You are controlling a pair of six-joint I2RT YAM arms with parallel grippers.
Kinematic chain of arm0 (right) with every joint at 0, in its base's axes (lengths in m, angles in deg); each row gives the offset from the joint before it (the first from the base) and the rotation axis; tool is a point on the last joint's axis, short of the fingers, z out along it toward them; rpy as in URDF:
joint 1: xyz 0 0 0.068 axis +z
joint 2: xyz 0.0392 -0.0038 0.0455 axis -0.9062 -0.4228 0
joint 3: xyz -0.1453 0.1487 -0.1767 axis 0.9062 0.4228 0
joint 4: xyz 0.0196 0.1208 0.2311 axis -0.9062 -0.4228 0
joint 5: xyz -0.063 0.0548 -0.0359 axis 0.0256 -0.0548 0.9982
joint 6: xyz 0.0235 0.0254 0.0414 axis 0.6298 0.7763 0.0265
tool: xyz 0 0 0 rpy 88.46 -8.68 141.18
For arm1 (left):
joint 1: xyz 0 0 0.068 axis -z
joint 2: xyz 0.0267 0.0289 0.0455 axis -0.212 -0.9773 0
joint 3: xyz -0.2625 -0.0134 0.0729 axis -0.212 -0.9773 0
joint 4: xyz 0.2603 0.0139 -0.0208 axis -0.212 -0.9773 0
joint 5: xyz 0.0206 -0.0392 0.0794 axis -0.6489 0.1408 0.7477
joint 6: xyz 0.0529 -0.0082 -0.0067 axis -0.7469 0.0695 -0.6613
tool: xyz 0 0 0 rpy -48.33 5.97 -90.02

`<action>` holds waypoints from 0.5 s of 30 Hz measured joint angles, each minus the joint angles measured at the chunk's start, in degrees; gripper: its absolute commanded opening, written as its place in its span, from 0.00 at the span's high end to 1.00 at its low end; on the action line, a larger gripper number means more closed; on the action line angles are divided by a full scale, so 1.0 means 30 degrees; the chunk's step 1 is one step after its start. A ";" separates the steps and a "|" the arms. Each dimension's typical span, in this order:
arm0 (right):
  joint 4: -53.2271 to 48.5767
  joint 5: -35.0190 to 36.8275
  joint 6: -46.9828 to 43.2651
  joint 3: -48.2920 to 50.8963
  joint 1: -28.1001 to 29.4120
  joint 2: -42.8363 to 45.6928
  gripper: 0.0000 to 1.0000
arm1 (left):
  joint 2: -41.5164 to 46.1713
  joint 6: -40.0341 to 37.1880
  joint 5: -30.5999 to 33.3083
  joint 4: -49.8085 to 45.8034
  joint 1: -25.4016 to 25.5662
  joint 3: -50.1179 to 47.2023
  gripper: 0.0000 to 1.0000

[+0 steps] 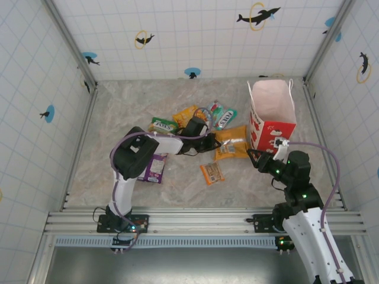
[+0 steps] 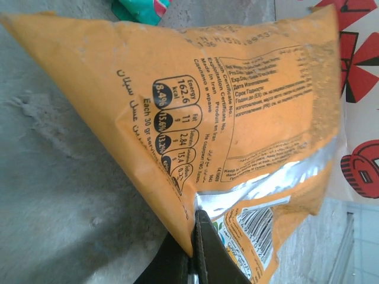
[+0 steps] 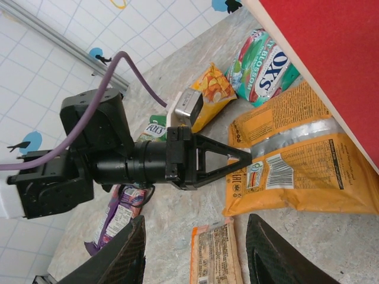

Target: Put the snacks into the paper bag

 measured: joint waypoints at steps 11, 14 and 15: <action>0.0481 0.0080 -0.1056 -0.0022 0.0000 0.0401 0.55 | 0.6025 -0.5938 0.2084 -0.4350 0.0000 -0.0015 0.99; 0.0510 0.0029 -0.1938 -0.0495 0.0022 -0.0051 0.56 | 0.7628 -0.8189 0.2528 -0.5224 0.0000 -0.0015 1.00; 0.0510 -0.0015 -0.2229 -0.0780 0.0036 -0.0277 0.56 | 0.8123 -0.9063 0.2681 -0.5523 0.0000 -0.0015 1.00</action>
